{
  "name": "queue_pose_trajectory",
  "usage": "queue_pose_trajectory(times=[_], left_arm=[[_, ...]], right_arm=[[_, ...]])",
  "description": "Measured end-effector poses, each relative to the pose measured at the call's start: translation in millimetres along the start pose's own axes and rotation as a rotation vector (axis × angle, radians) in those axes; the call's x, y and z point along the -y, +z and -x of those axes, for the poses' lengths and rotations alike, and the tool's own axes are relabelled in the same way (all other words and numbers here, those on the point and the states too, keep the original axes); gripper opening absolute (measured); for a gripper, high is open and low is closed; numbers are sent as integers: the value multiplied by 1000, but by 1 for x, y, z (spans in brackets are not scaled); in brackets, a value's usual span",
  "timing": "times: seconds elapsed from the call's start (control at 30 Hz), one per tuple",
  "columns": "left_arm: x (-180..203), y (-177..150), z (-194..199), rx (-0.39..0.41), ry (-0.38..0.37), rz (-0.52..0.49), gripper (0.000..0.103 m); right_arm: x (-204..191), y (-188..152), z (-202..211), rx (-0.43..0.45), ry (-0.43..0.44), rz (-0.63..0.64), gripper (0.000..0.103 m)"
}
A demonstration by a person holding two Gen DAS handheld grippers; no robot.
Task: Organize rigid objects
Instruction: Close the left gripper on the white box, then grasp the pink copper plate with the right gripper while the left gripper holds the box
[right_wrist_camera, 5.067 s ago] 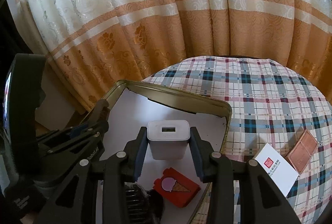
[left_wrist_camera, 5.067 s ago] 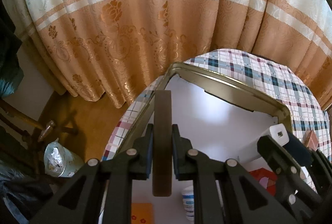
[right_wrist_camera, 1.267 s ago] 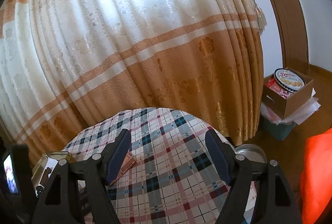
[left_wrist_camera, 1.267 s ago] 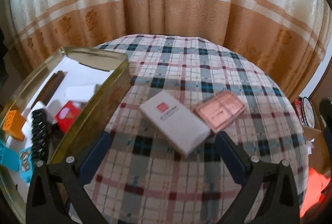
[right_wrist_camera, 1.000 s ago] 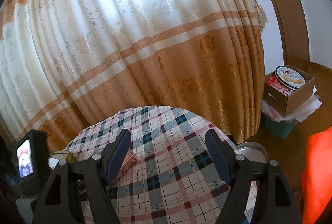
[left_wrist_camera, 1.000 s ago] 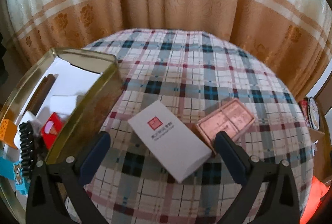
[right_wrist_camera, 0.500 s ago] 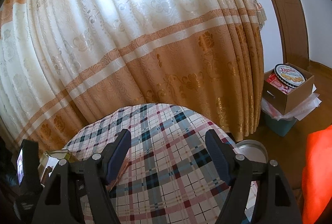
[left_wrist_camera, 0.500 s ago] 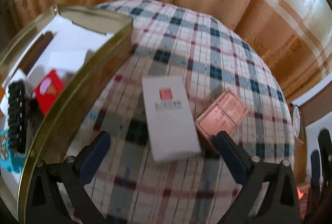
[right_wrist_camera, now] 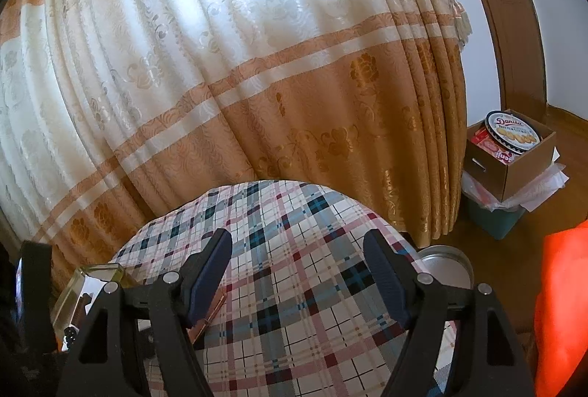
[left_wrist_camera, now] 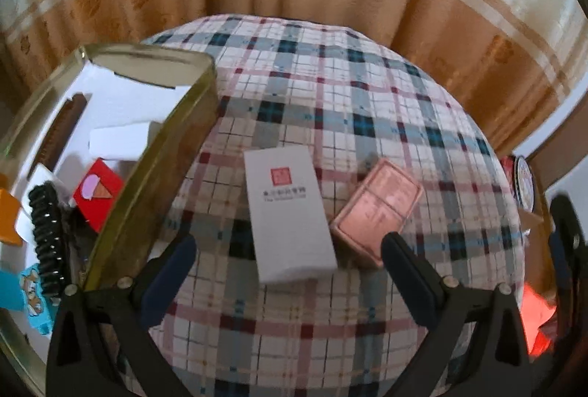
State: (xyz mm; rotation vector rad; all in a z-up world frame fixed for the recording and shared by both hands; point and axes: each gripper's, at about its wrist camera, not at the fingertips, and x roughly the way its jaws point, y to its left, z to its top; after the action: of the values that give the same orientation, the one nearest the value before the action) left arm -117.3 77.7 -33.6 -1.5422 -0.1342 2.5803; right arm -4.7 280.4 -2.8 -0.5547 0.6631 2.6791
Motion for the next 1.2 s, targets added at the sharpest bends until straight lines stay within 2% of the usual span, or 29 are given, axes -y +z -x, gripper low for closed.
queue_pose_trajectory(times=[0.07, 0.13, 0.37, 0.5, 0.57, 0.67, 0.83, 0.97, 1.03, 1.07, 1.2], left_arm=[[-6, 6, -8, -33, -60, 77, 92], [-12, 9, -14, -50, -86, 144, 88], [-13, 17, -18, -37, -42, 218, 88], [-20, 23, -20, -40, -47, 284, 88], [-21, 25, -21, -32, -35, 300, 84], [-19, 26, -22, -22, 12, 280, 74], [-11, 24, -24, -16, 105, 209, 67], [-4, 17, -24, 7, 186, 121, 53], [-6, 12, -21, 24, 176, 92, 49], [-8, 11, -19, 27, 169, 84, 41], [-14, 3, -12, 20, 119, 10, 40]], right_arm=[[0, 0, 0, -2, -2, 1, 76], [0, 0, -1, -6, -2, 0, 76], [-1, -1, -1, -10, -3, 4, 76], [-1, -1, -1, -10, -1, 5, 76], [-1, -1, -1, -12, -1, 4, 76], [-1, -1, -1, -16, 0, -2, 76], [0, 0, -3, -24, 3, -12, 76], [3, 0, -5, -29, 5, -21, 76], [5, 0, -6, -32, 7, -29, 76], [6, 0, -6, -34, 7, -34, 76], [8, 0, -10, -53, 3, -46, 76]])
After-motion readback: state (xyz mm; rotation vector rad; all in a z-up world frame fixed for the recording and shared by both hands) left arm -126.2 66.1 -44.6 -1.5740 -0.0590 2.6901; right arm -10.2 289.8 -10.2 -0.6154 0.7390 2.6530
